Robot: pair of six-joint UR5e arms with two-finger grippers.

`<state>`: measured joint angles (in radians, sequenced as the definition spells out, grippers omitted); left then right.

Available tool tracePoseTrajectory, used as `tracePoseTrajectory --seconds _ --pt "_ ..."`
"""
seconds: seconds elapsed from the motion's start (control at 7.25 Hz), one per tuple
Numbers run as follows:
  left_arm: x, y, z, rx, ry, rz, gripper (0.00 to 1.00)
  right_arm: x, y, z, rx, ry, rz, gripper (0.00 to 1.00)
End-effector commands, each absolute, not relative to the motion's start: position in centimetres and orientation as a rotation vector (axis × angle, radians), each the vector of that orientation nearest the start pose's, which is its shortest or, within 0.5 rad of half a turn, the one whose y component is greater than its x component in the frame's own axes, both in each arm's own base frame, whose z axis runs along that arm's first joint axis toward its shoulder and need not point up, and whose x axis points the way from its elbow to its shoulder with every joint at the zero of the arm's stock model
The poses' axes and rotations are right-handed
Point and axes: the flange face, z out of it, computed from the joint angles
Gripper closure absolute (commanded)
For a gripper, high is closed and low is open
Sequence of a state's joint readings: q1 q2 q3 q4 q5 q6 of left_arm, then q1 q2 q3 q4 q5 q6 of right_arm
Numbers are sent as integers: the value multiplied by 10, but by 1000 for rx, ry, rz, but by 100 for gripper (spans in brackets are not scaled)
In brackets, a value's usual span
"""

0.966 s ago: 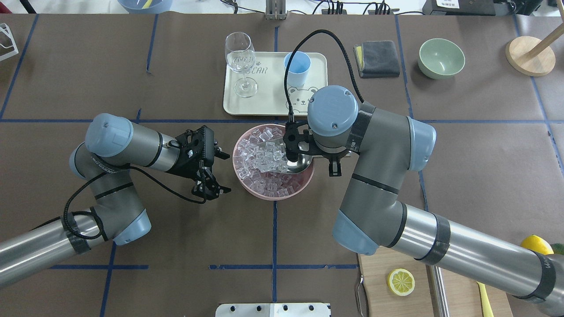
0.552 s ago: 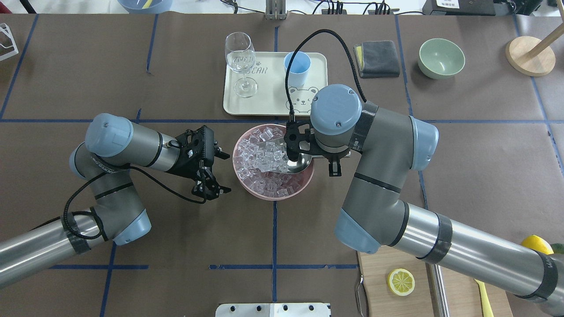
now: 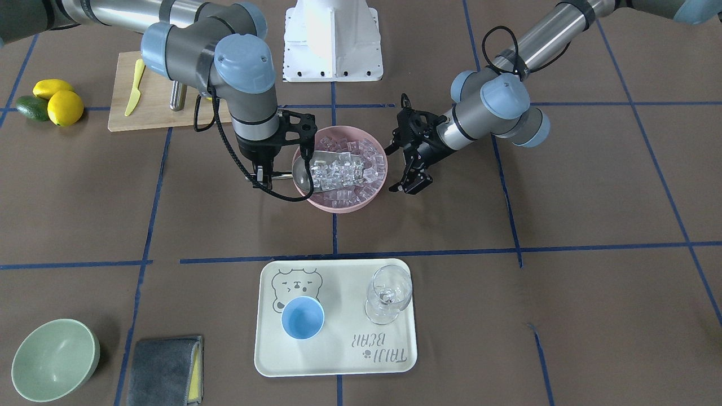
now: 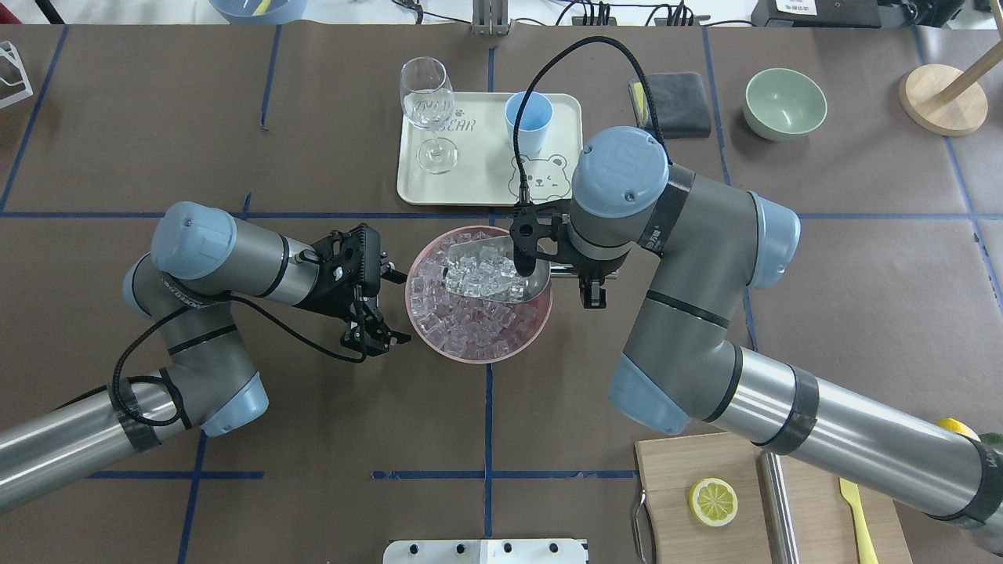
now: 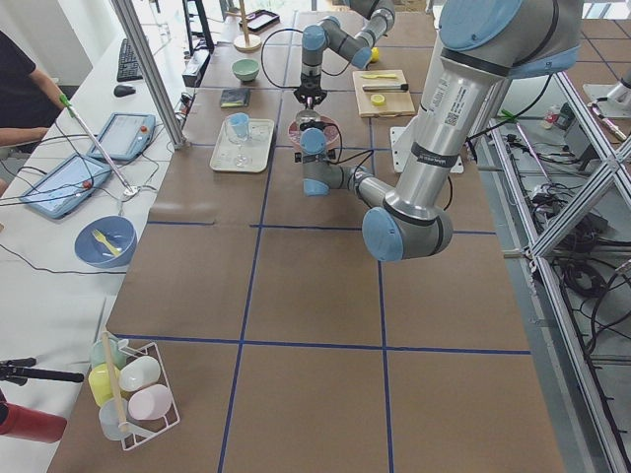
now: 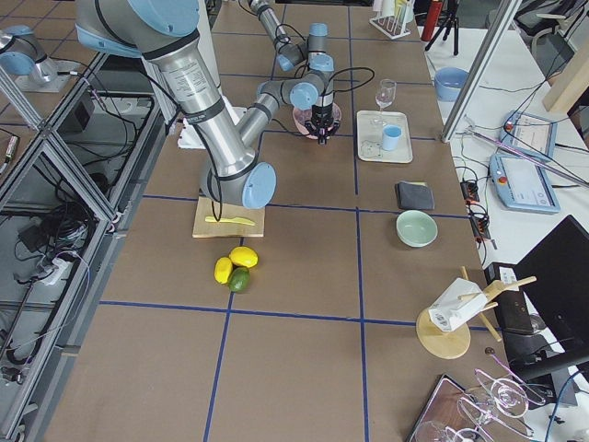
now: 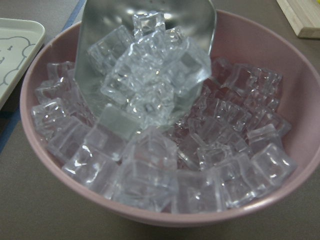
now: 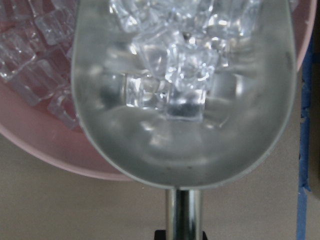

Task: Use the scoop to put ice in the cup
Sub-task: 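Drag the scoop through the ice and lift it out full of cubes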

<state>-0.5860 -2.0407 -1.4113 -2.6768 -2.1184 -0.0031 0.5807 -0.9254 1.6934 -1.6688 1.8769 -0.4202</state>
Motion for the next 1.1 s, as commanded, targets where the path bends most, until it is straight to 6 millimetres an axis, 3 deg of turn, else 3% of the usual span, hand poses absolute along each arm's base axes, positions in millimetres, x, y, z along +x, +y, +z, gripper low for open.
tracePoseTrajectory --seconds 0.0,0.28,0.55,0.97 --pt "507 -436 338 1066 1125 1170 0 -489 -469 244 618 -592 -1428 100" --pt "504 -436 337 1066 1130 1171 0 -457 -482 242 625 -648 -1403 100" --pt "496 -441 332 1080 1129 1162 0 -441 -488 233 644 -674 -1386 100" --pt "431 -458 347 1103 1069 1095 0 -398 -510 221 651 -715 -1314 100"
